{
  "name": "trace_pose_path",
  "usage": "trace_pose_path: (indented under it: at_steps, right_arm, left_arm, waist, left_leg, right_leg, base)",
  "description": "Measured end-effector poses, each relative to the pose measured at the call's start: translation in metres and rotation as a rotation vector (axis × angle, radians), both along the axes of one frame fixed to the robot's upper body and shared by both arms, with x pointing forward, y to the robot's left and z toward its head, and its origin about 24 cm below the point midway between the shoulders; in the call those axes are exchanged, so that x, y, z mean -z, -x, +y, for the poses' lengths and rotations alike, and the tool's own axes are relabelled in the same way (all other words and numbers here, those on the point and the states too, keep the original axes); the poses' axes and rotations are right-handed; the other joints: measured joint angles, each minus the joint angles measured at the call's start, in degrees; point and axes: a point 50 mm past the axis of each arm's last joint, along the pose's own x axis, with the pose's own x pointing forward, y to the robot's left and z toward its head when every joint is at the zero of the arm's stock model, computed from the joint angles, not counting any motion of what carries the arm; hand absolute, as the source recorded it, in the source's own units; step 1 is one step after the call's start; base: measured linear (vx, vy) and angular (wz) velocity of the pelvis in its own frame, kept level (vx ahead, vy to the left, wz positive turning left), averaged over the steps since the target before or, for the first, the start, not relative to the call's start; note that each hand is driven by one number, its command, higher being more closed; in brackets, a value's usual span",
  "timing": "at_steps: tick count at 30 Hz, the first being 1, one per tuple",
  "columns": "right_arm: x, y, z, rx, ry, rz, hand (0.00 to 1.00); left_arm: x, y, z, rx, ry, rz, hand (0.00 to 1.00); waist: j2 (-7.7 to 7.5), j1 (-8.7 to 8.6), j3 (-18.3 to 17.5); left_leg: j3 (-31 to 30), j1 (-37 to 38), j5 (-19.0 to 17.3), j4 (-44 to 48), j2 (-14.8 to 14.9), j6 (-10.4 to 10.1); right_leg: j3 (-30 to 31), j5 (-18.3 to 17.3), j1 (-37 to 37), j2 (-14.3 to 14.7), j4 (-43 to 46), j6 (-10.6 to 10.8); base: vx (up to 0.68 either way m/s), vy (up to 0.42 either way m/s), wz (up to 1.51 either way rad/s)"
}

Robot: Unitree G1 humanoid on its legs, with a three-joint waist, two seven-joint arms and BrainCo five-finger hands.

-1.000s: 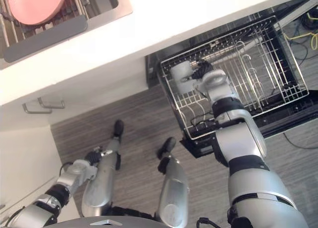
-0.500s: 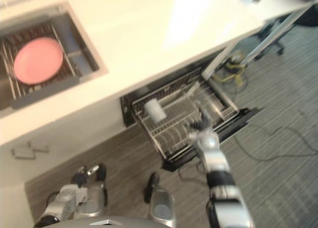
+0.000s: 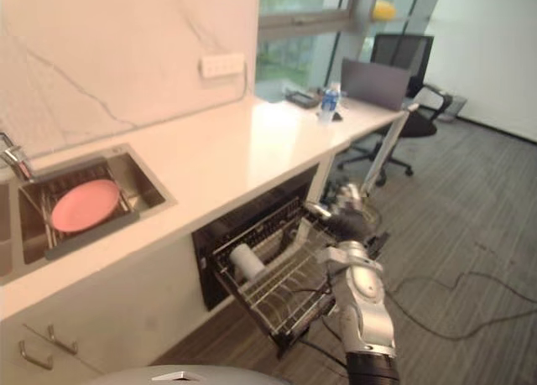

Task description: Walk over to the sink, pick up the cup, carry it to the dishwasher, place the cup inside the dishwasher, then close the dishwasher door

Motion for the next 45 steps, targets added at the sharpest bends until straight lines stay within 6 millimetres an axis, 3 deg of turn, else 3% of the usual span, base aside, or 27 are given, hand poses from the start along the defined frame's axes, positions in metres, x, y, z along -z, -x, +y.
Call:
trace_pose_path:
  at_steps: [6,8,9,10,11,12,13,16,18,20,22,23,24,25,26,27,29,30,31,32,33,37,38,45]
  right_arm:
    - [-0.004,-0.013,0.036,-0.223,-0.057,0.006,0.0]
    - [-0.005,-0.016,0.042,-0.231,-0.053,0.021,0.0]
    - [-0.005,-0.017,0.041,-0.207,-0.052,0.03,0.0]
    - [-0.01,-0.021,0.037,-0.164,-0.04,0.024,0.0]
    - [-0.012,-0.023,0.033,-0.136,-0.036,0.018,0.0]
    - [-0.017,-0.025,0.023,-0.088,-0.01,0.014,0.0]
    - [-0.018,-0.027,0.016,-0.046,-0.005,0.016,0.0]
    - [-0.022,-0.03,0.017,-0.019,-0.001,0.002,0.0]
    - [-0.026,-0.032,0.011,0.043,-0.005,-0.011,0.0]
    - [-0.021,-0.03,-0.003,0.129,-0.012,0.005,0.0]
    - [-0.015,-0.023,-0.023,0.231,-0.021,0.024,0.0]
    - [-0.013,-0.02,-0.031,0.27,-0.025,0.029,0.0]
    - [-0.006,-0.01,-0.042,0.322,-0.029,0.041,0.0]
    - [-0.003,-0.006,-0.045,0.338,-0.034,0.047,0.0]
    - [0.003,0.003,-0.05,0.373,-0.049,0.061,0.0]
    - [0.003,0.008,-0.052,0.392,-0.058,0.058,0.0]
    - [-0.006,0.013,-0.054,0.403,-0.051,0.012,0.0]
    - [-0.01,0.013,-0.053,0.404,-0.05,-0.011,0.0]
    - [-0.014,0.014,-0.052,0.408,-0.051,-0.026,0.0]
    - [-0.015,0.014,-0.052,0.412,-0.053,-0.03,0.0]
    - [-0.016,0.013,-0.053,0.416,-0.05,-0.033,0.0]
    - [-0.029,0.005,-0.054,0.421,-0.087,-0.091,0.0]
    - [-0.026,0.006,-0.055,0.439,-0.132,-0.075,0.0]
    - [-0.024,0.005,-0.053,0.403,-0.15,-0.077,0.0]
  left_arm:
    - [0.001,0.003,-0.004,0.003,0.001,-0.004,0.0]
    - [0.0,-0.004,-0.002,0.072,-0.01,-0.035,0.0]
    - [-0.001,-0.01,0.0,0.129,-0.012,-0.05,0.0]
    - [-0.002,-0.02,0.001,0.189,-0.006,-0.074,0.0]
    - [-0.002,-0.026,-0.001,0.212,0.005,-0.091,0.0]
    - [-0.002,-0.034,-0.007,0.259,0.032,-0.119,0.0]
    - [-0.003,-0.041,-0.009,0.291,0.051,-0.146,0.0]
    - [-0.005,-0.046,-0.012,0.365,0.091,-0.162,0.0]
    - [-0.007,-0.054,-0.005,0.478,0.09,-0.167,0.0]
    - [-0.008,-0.062,-0.003,0.576,0.087,-0.162,0.0]
    - [-0.01,-0.07,-0.003,0.67,0.094,-0.162,0.0]
    - [-0.01,-0.073,-0.001,0.695,0.09,-0.158,0.0]
    - [-0.012,-0.079,0.005,0.716,0.07,-0.146,0.0]
    - [-0.013,-0.082,0.009,0.718,0.057,-0.141,0.0]
    - [-0.015,-0.085,0.016,0.718,0.025,-0.122,0.0]
    - [-0.016,-0.088,0.021,0.716,0.003,-0.111,0.0]
    - [-0.017,-0.089,0.025,0.712,-0.024,-0.087,0.0]
    - [-0.016,-0.087,0.025,0.723,-0.037,-0.066,0.0]
    - [-0.016,-0.086,0.027,0.745,-0.057,-0.048,0.0]
    - [-0.017,-0.086,0.029,0.752,-0.076,-0.045,0.0]
    - [-0.017,-0.087,0.029,0.752,-0.084,-0.046,0.0]
    - [-0.015,-0.087,0.023,0.764,-0.093,-0.052,0.0]
    - [-0.012,-0.074,0.017,0.76,-0.092,-0.011,0.0]
    - [-0.01,-0.07,0.018,0.727,-0.088,0.006,0.0]
  waist:
    - [0.47,0.6,0.27]
    - [0.48,0.43,0.41]
    - [0.09,0.02,0.66]
    - [-0.42,-0.74,1.45]
    - [0.42,-1.01,2.1]
    - [2.47,-1.11,3.05]
    - [2.87,-0.78,3.46]
    - [1.4,0.04,3.45]
    - [-0.85,0.16,3.37]
    - [-1.81,-0.8,3.47]
    - [-2.03,-1.61,3.65]
    - [-2.51,-1.92,4.04]
    - [-3.32,-2.6,5.15]
    - [-3.42,-3.14,6.06]
    - [-4.82,-3.51,6.69]
    - [-5.88,-3.58,6.81]
    - [-6.7,-3.42,6.96]
    - [-6.68,-3.51,6.98]
    - [-7.26,-3.52,6.8]
    - [-8.25,-3.29,6.37]
    - [-8.04,-2.98,6.34]
    - [-6.71,-3.15,6.55]
    - [-5.83,-4.27,2.51]
    - [-5.55,-4.35,2.36]
  left_leg:
    - [-1.6,-3.16,-0.1,1.51,-0.26,0.88]
    - [2.14,-4.74,0.26,0.02,-0.21,3.58]
    - [5.65,-6.06,0.45,-0.51,-0.14,6.17]
    - [11.32,-8.11,0.01,4.63,1.33,7.56]
    - [14.61,-9.86,-0.9,9.56,2.71,7.94]
    - [19.05,-10.89,-3.06,14.32,3.82,7.07]
    - [19.26,-11.25,-3.27,13.81,2.9,5.85]
    - [18.34,-10.36,-2.93,10.02,-1.21,6.43]
    - [17.75,-9.79,-1.99,5.95,-4.78,6.8]
    - [16.1,-9.56,-1.08,2.09,-6.74,7.24]
    - [14.02,-8.24,0.58,-0.8,-7.43,7.32]
    - [12.96,-7.46,0.69,-1.42,-7.44,7.7]
    - [10.17,-5.69,0.17,-1.13,-7.22,8.64]
    - [8.8,-5.41,-0.47,-0.78,-6.83,9.07]
    - [6.26,-4.94,-1.25,-0.34,-6.08,8.65]
    - [4.79,-4.77,-1.45,-0.39,-5.95,8.57]
    - [2.8,-4.83,-1.87,-0.39,-5.79,8.28]
    - [2.22,-5.03,-2.02,-0.37,-5.7,8.07]
    - [1.55,-4.77,-2.56,0.54,-6.12,7.87]
    - [0.93,-4.49,-3.12,0.91,-7.01,7.33]
    - [0.74,-4.25,-3.5,1.0,-7.05,7.01]
    - [2.68,-5.4,-5.12,0.34,-6.02,5.12]
    - [7.47,1.05,-4.34,-5.71,-8.33,5.47]
    - [8.3,1.29,-4.34,-5.65,-8.28,5.48]
  right_leg:
    - [-0.9,-0.08,-0.31,-0.09,0.07,-0.05]
    - [-3.3,-0.08,-1.0,-0.91,-0.4,-0.02]
    - [-5.45,0.37,-0.84,-1.67,-1.86,-0.15]
    - [-8.94,1.02,-0.83,-3.5,-2.06,-0.17]
    - [-10.59,0.75,-0.83,-3.95,-1.43,0.2]
    - [-12.76,-0.28,-0.8,-4.47,0.05,1.66]
    - [-13.55,-0.95,-0.95,-5.49,1.39,2.63]
    - [-12.38,-1.0,-0.89,-7.78,1.52,3.07]
    - [-12.71,-0.99,-1.58,-10.3,2.87,3.29]
    - [-12.42,-0.22,-3.31,-12.07,8.04,3.11]
    - [-9.56,1.69,-8.44,-13.82,19.29,0.36]
    - [-7.05,3.93,-11.31,-14.49,25.86,-2.88]
    - [-1.38,6.61,-15.19,-14.36,35.23,-4.11]
    - [1.07,3.39,-15.79,-12.72,36.86,-2.25]
    - [4.58,-2.04,-16.95,-8.81,36.11,-0.5]
    - [5.69,-4.01,-17.75,-6.27,33.0,0.02]
    - [6.97,-4.21,-19.79,-2.04,24.38,0.63]
    - [7.15,-2.92,-20.43,-0.22,20.25,0.85]
    - [7.41,6.13,-20.58,1.49,14.16,-0.33]
    - [7.79,12.68,-20.37,1.78,11.93,-1.07]
    - [6.8,11.34,-19.43,1.61,11.36,-2.38]
    - [8.12,9.33,-16.05,3.05,1.1,-2.96]
    - [10.77,8.85,-11.83,2.78,-4.28,-2.24]
    - [10.51,8.85,-11.56,2.66,-4.86,-2.26]
  base:
    - [-0.06,-0.006,0.31]
    - [-0.02,-0.025,0.77]
    - [0.0,-0.004,1.32]
    - [-0.01,0.018,1.43]
    - [-0.02,0.134,1.44]
    - [0.02,0.173,1.22]
    - [0.05,0.181,0.93]
    - [0.07,0.122,0.37]
    - [0.11,0.132,0.28]
    - [0.09,0.12,0.51]
    - [0.09,0.12,0.61]
    - [0.11,0.104,0.63]
    - [0.11,0.083,0.75]
    - [0.1,0.021,1.07]
    - [0.12,-0.018,0.95]
    - [0.14,-0.042,1.03]
    - [0.12,-0.049,0.63]
    - [0.13,-0.078,0.57]
    - [0.19,-0.119,0.58]
    - [0.22,-0.136,0.44]
    - [0.24,-0.12,0.15]
    - [0.17,-0.073,-0.06]
    - [0.04,-0.02,-0.02]
    - [-0.01,-0.003,-0.01]
